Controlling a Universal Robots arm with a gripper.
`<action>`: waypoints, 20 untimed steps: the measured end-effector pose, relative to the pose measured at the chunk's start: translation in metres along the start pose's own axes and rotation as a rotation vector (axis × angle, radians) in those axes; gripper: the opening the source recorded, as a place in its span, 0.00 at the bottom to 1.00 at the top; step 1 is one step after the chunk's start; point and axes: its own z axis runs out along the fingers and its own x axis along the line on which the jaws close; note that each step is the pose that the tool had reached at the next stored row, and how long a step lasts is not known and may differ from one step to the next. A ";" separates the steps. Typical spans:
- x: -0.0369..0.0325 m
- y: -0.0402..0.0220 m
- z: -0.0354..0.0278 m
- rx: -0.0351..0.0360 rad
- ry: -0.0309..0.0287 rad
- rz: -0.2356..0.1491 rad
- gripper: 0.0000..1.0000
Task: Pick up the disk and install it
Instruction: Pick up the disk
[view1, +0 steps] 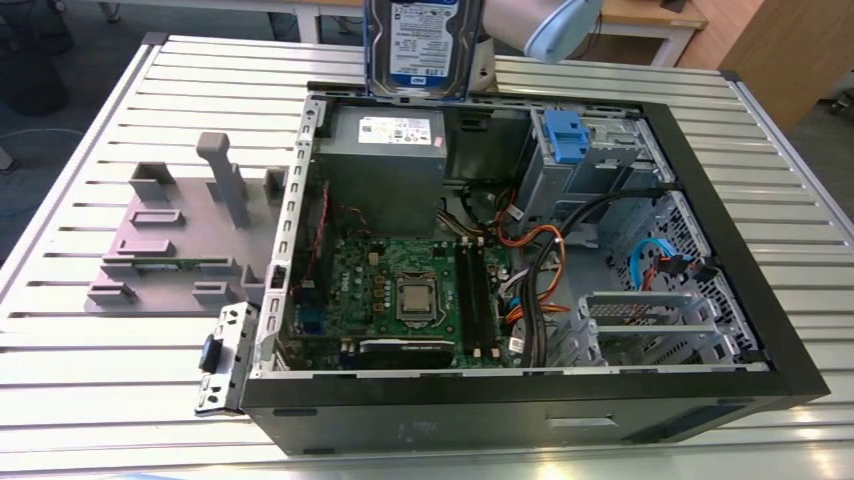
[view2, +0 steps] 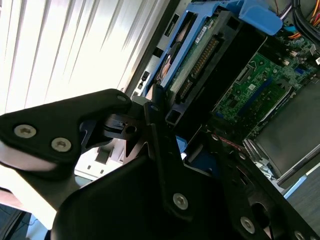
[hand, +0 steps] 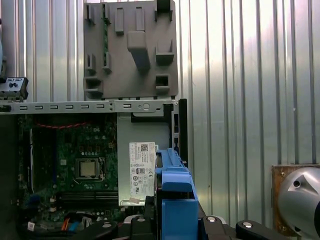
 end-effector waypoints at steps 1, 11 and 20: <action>0.0000 -0.0007 0.0000 0.0000 0.0000 0.000 0.36; -0.0003 -0.0069 0.0000 0.0000 0.0000 0.000 0.36; -0.0003 -0.0101 0.0000 -0.0001 0.0002 0.000 0.36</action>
